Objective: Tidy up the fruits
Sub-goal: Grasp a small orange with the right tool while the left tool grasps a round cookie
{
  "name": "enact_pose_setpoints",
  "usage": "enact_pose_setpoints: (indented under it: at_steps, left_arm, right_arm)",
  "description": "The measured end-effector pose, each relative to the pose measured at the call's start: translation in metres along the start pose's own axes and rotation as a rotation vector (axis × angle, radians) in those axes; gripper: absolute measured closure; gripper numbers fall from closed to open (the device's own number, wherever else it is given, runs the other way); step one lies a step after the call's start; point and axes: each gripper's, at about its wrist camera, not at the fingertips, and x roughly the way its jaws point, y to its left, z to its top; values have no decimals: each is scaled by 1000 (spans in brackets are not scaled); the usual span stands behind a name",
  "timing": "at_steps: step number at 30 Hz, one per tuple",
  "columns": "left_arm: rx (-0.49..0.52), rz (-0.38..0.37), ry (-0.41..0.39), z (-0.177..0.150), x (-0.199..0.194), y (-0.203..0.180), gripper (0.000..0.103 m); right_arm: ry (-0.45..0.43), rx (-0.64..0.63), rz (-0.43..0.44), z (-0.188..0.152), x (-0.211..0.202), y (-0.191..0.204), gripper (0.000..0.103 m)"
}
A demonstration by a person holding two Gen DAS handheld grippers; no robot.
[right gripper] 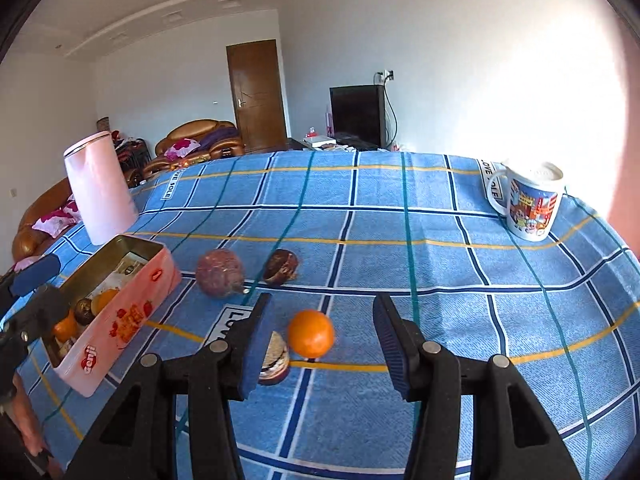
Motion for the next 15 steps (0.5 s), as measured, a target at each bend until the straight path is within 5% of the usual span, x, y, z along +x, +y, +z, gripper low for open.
enact_pose_setpoints:
  at_steps: [15]
  left_arm:
    - [35,-3,99,-5,47,-22,25]
  right_arm:
    - [217,147,116,-2,64,-13,60]
